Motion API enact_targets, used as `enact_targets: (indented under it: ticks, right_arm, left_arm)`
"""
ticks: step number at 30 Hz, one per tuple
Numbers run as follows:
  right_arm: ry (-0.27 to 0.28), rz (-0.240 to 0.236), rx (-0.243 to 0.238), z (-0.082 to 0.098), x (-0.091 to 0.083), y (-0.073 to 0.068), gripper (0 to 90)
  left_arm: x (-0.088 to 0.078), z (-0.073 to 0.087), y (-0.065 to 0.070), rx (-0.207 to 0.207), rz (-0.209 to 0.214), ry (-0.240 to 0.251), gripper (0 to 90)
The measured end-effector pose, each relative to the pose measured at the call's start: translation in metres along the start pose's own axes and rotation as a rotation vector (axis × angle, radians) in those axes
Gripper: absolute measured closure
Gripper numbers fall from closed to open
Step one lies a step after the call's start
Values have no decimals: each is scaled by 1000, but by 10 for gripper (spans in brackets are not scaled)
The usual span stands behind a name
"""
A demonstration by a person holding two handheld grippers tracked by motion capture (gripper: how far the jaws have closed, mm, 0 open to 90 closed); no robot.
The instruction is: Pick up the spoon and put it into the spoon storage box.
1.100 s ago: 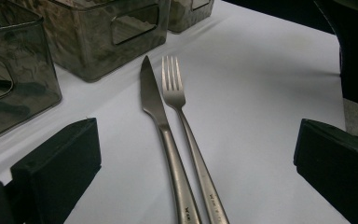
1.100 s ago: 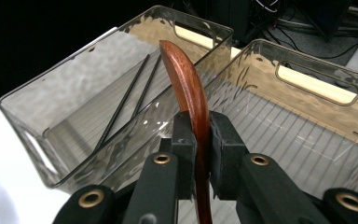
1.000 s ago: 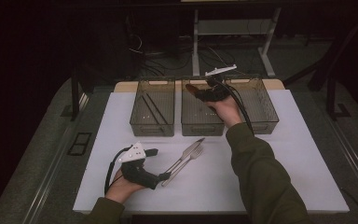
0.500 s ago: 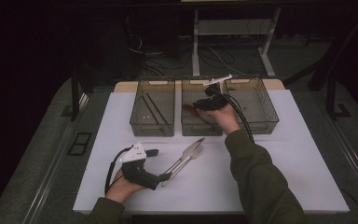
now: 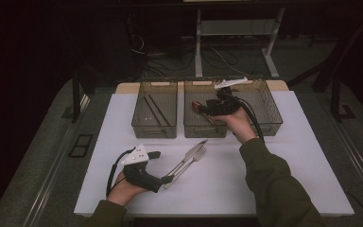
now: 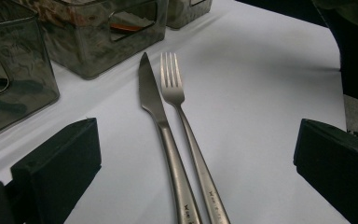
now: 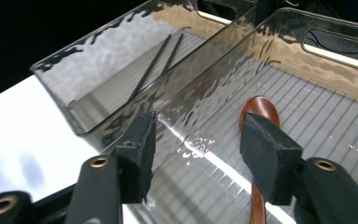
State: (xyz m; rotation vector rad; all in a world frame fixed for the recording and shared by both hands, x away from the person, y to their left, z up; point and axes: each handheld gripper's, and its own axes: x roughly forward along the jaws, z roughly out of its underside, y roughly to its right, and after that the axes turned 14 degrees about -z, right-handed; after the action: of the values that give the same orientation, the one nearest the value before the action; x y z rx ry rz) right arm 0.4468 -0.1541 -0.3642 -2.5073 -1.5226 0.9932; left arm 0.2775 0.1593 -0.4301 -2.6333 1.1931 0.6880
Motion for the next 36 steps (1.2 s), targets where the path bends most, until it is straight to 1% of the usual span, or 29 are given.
enact_targets:
  ticks: [4, 6, 7, 9, 11, 14, 17, 21, 24, 28, 29, 31, 33, 34, 36]
  right_arm:
    - [13, -5, -38, 5, -14, -9, 410]
    - [16, -22, -46, 8, -20, -13, 393]
    - [19, -27, -41, 10, -24, -16, 386]
    - [23, -37, -58, 15, -30, -20, 369]
    - [31, -43, -54, 21, -36, -24, 349]
    - [27, -33, -67, 31, -45, -31, 333]
    - [31, -37, -80, 42, -54, -36, 324]
    - [45, -61, -79, 63, -66, -42, 314]
    - [41, -61, -84, 79, -74, -46, 295]
    - [66, -89, -64, 100, -85, -48, 281]
    - [61, -82, -64, 104, -87, -48, 270]
    - [62, -54, -74, 114, -92, -48, 264]
    - [67, -44, -63, 124, -97, -48, 259]
    - [68, -40, -66, 129, -99, -47, 259]
    - [62, -15, -64, 138, -103, -47, 258]
  left_arm:
    - [0, 0, 0, -2, -2, -3, 0]
    - [0, 0, 0, -2, -3, -4, 0]
    - [0, 0, 0, 0, -3, -5, 0]
    - [0, 0, 1, 0, -2, -5, 0]
    - [0, 0, 1, 0, -1, -5, 0]
    - [0, 0, 1, 0, -4, -7, 0]
    - [0, 0, 1, 0, -7, -8, 0]
    - [1, 1, 2, -1, -9, -9, 0]
    - [1, 1, 2, 3, -8, -15, 0]
    - [1, 0, 2, 5, -9, -16, 0]
    - [1, 0, 2, 6, -11, -16, 0]
    - [0, 0, 3, 6, -13, -17, 0]
    - [0, 0, 3, 6, -15, -17, 0]
    - [0, 0, 3, 9, -15, -18, 0]
    - [-1, 0, 3, 12, -17, -20, 0]
